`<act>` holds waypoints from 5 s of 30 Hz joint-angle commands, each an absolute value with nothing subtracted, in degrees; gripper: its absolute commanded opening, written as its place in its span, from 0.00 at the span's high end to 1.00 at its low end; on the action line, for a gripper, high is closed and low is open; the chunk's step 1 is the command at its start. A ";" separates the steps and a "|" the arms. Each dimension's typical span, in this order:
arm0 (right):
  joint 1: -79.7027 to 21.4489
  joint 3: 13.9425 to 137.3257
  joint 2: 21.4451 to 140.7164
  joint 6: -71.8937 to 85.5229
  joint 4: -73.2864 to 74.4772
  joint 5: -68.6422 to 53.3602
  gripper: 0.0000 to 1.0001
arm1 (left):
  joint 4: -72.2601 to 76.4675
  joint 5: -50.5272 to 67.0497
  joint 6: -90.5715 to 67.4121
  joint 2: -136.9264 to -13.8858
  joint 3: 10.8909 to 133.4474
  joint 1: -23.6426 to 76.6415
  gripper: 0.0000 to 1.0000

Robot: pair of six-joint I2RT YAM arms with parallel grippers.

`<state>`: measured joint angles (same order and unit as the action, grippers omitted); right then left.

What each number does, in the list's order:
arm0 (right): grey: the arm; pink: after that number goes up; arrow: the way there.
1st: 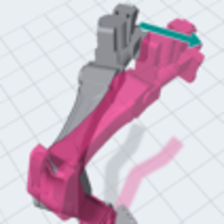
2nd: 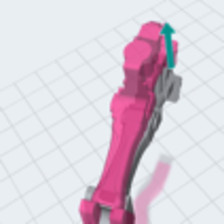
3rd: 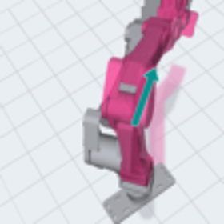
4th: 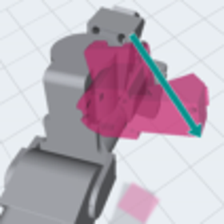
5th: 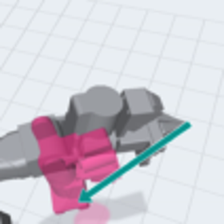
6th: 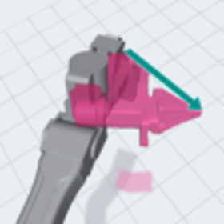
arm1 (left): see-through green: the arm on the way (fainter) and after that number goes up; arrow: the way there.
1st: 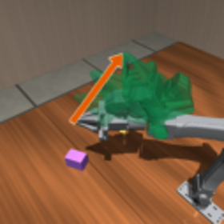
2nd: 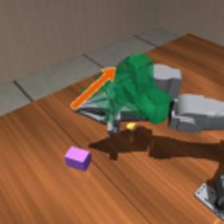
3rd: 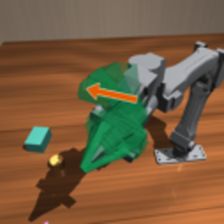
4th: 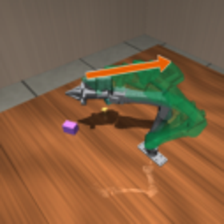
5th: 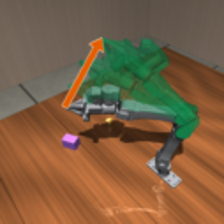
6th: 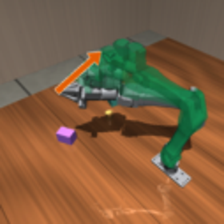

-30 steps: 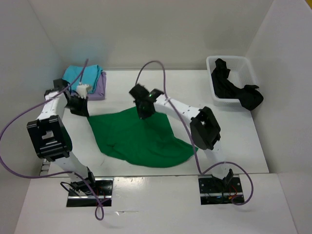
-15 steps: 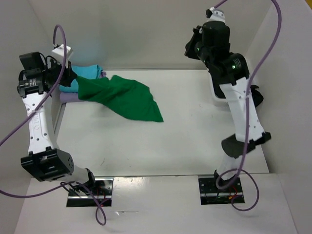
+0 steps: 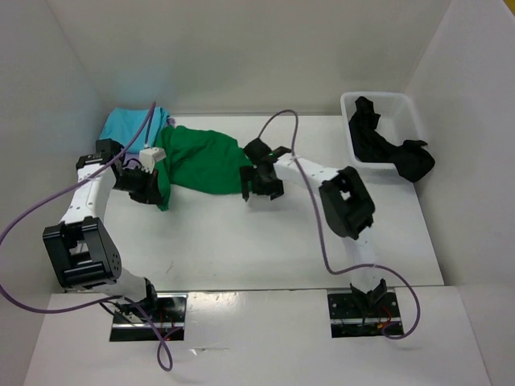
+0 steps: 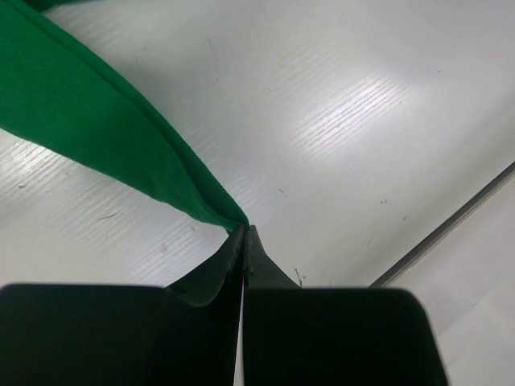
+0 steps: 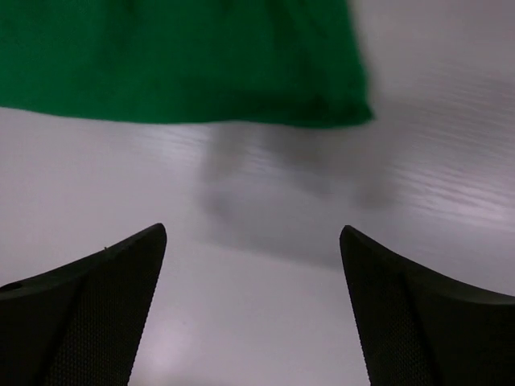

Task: Fold and stack the t-shirts
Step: Flatten out the tshirt

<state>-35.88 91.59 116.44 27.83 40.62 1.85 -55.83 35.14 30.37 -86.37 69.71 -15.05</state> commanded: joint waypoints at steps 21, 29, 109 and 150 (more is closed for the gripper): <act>-39.46 123.60 143.46 28.56 48.35 13.79 1.00 | -56.25 32.87 30.41 -83.85 69.87 -15.38 1.00; -36.83 71.67 103.14 45.32 41.75 15.56 1.00 | -54.67 27.87 28.56 -82.79 70.40 -18.28 1.00; -30.67 35.16 51.61 64.50 37.24 1.57 0.42 | -48.96 19.95 30.75 -87.96 59.77 -11.78 1.00; -27.33 113.08 130.43 32.88 47.72 23.20 0.45 | -46.41 26.62 23.13 -100.81 76.45 -11.78 1.00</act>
<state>-28.49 104.62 128.99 39.29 49.15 13.21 -48.38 21.10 26.68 -100.07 71.94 -11.49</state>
